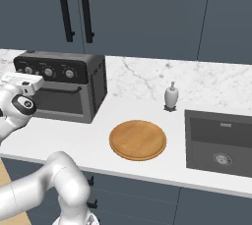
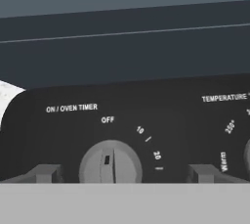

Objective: Pick up the kebab skewer and baguette bread, and place them inside the toaster oven. Close the toaster oven door and start by setting the timer.

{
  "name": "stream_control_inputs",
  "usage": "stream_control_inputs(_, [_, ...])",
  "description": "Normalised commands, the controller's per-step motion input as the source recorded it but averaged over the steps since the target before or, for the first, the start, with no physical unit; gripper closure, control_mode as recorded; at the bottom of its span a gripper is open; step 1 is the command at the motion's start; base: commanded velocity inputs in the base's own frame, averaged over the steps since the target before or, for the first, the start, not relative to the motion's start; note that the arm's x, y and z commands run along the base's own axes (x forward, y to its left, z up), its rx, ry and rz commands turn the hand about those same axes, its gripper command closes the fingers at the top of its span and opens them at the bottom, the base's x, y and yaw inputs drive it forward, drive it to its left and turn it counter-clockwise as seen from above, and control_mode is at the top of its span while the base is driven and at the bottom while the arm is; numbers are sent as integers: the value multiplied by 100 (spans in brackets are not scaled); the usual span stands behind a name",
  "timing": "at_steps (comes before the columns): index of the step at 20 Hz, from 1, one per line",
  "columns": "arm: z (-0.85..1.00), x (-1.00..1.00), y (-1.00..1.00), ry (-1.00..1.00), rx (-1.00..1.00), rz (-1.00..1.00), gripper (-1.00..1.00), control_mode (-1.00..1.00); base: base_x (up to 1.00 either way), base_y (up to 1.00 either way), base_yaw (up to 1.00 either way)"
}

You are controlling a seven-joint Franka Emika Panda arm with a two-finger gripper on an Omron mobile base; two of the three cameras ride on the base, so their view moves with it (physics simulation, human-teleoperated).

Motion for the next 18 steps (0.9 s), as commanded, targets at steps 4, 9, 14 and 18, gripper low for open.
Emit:
stream_control_inputs(4, [0,3,0,0,0,0,-100,-100,0,0,0])
stream_control_inputs(9, [0,0,9,0,0,0,-100,-100,0,0,0])
stream_control_inputs(14, [0,0,20,-1,0,0,-100,-100,0,0,0])
stream_control_inputs(18, [0,0,20,-2,0,0,-100,-100,0,0,0])
